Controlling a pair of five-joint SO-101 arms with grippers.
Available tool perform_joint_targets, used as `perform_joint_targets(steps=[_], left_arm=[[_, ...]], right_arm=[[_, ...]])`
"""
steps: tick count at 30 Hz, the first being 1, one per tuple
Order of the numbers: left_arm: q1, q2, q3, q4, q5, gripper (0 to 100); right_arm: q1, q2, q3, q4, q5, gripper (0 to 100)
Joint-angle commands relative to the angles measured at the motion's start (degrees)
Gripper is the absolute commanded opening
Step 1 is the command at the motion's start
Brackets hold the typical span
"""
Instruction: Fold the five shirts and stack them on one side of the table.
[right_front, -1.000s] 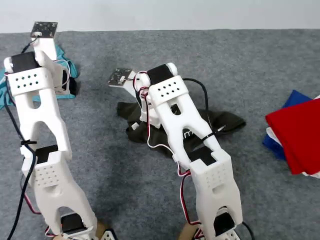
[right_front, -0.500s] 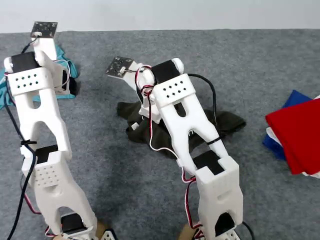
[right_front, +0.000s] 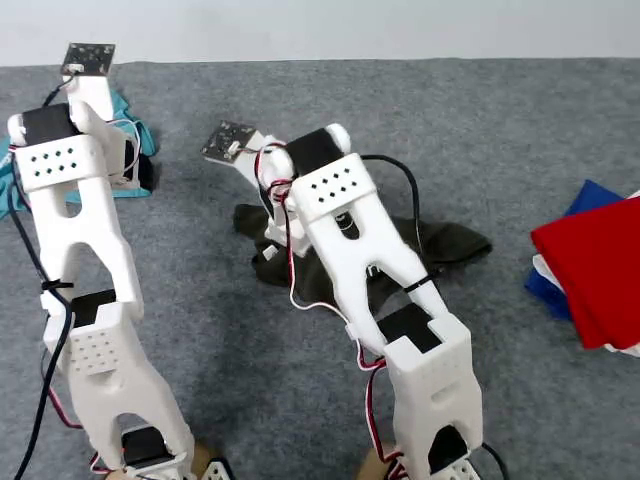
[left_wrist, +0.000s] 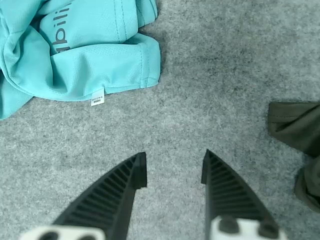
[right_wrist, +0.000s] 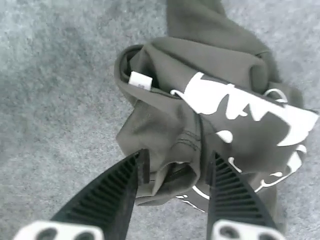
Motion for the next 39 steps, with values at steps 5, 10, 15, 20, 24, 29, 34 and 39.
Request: perform_joint_targets(steps=[5,10,15,20,24,29,34,39], left_arm=[[0.1,-0.4,-0.2,-0.7,0.3,19],[0.1,-0.4,-0.2,-0.7,0.3,19],[0.1,-0.4,-0.2,-0.7,0.3,19],[0.1,-0.4,-0.2,-0.7,0.3,19],[0.1,-0.4,-0.2,-0.7,0.3,19],[0.1,-0.5,-0.3,-0.6,0.3,19],[0.4,-0.9,-0.6,-0.4,0.3,19],[0.5,-1.1,-0.7,-0.3,0.3,19]], right_arm=[[1.7,3.6,-0.4,1.6,-1.0,19.7],[4.1,7.3,-0.4,1.6,-0.7,12.5],[4.2,8.2,-0.4,1.6,2.9,3.2],[5.8,7.4,-7.0,2.1,3.7,1.0],[7.0,3.0,-11.6,2.2,6.2,1.0],[8.9,-5.6,-12.2,2.2,8.0,1.0],[11.6,-15.6,-12.0,2.3,8.1,1.0],[13.5,-28.4,-4.3,2.5,9.3,1.0]])
